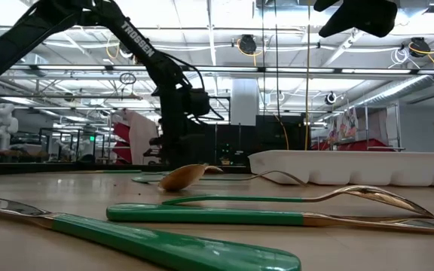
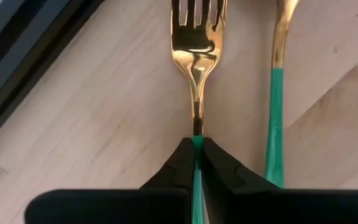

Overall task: Sort silverware
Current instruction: Put the top green fork into the white cutlery tray

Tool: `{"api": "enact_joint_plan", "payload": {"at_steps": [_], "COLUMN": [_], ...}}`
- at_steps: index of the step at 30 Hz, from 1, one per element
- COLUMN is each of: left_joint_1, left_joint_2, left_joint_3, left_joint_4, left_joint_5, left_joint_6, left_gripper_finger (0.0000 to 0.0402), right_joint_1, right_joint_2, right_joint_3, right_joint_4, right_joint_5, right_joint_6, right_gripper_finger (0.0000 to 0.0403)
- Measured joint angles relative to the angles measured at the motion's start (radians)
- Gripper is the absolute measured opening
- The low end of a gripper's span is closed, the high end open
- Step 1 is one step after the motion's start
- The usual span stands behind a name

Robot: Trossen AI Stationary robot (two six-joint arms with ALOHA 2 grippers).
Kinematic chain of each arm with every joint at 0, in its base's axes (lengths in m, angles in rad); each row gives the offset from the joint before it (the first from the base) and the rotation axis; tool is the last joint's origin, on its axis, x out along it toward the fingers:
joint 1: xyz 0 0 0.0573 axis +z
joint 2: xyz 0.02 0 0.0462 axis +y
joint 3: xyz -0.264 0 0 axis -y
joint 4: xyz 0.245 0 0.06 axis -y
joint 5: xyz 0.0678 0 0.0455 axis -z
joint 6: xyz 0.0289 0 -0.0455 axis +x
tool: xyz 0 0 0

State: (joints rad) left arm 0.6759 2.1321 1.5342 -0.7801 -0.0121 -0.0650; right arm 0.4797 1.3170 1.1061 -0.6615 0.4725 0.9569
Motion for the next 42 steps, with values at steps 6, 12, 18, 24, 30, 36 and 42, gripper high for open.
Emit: {"api": "enact_joint_plan", "payload": {"at_steps": [6, 12, 18, 24, 30, 36, 42], "left_joint_1": [-0.009, -0.026, -0.108, -0.270, -0.431, -0.509, -0.549], "left_joint_2": [-0.011, -0.113, -0.250, -0.299, -0.254, -0.140, 0.054], "left_joint_3": [0.096, 0.108, 0.110, 0.111, 0.112, 0.118, 0.365], "left_joint_4": [-0.145, -0.202, -0.145, 0.108, 0.386, 0.585, 0.536], "left_joint_5": [-0.018, -0.018, 0.034, 0.002, -0.130, -0.186, -0.179], "left_joint_6": [0.000, -0.060, -0.208, -0.477, -0.723, -0.963, -0.996], "left_gripper_finger": [0.0014, 0.0013, 0.0013, 0.0009, 0.0008, 0.0008, 0.0008], "right_joint_1": [0.002, 0.027, 0.136, 0.288, 0.384, 0.447, 0.487], "right_joint_2": [0.000, -0.021, -0.121, -0.180, -0.164, -0.149, -0.150], "right_joint_3": [0.000, 0.000, 0.000, 0.000, 0.000, 0.000, 0.000], "right_joint_4": [-0.001, 0.005, 0.028, -0.064, -0.090, -0.084, -0.073], "right_joint_5": [-0.002, -0.006, -0.059, -0.079, -0.078, -0.055, -0.024], "right_joint_6": [0.000, 0.021, 0.109, 0.344, 0.451, 0.472, 0.472], "right_gripper_finger": [0.0189, 0.0189, 0.0189, 0.0189, 0.0189, 0.0189, 0.0189]}}
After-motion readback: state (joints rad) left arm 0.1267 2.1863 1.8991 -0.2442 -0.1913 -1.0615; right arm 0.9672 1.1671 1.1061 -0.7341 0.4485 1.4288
